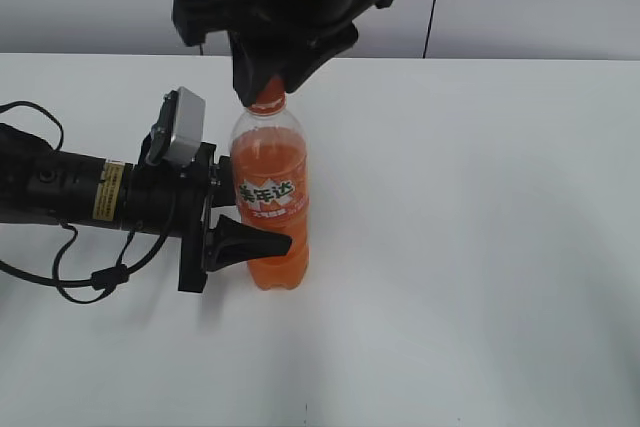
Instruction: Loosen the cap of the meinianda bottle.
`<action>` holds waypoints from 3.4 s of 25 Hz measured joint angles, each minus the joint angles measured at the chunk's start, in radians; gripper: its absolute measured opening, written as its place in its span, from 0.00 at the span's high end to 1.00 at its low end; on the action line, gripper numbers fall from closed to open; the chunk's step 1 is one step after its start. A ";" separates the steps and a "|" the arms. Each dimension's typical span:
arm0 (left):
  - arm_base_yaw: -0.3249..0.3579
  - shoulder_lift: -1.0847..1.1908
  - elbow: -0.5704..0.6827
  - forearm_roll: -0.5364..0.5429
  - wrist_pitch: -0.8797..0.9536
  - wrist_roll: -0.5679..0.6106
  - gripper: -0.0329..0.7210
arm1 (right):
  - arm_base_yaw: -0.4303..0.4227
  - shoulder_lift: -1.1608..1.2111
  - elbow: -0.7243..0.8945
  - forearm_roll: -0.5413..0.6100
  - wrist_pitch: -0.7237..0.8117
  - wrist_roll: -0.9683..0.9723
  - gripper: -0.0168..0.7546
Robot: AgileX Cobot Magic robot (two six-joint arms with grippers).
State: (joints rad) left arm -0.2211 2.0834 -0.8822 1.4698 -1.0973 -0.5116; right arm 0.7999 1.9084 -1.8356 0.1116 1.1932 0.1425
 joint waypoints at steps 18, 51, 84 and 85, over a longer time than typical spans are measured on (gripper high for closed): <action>-0.001 0.000 0.000 -0.003 0.001 0.003 0.41 | 0.000 -0.002 -0.005 -0.053 0.009 -1.209 0.63; -0.001 0.000 0.000 -0.002 -0.001 0.003 0.41 | 0.000 -0.054 -0.095 -0.084 0.023 -0.572 0.63; -0.001 0.000 0.000 0.001 -0.002 0.003 0.41 | -0.537 -0.274 0.303 -0.099 0.022 -0.257 0.63; -0.001 0.000 0.000 0.001 -0.002 0.003 0.41 | -0.537 -0.284 0.337 -0.092 0.017 -0.255 0.63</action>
State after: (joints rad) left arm -0.2219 2.0834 -0.8822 1.4703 -1.0991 -0.5085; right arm 0.2629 1.6241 -1.4983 0.0193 1.2105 -0.1122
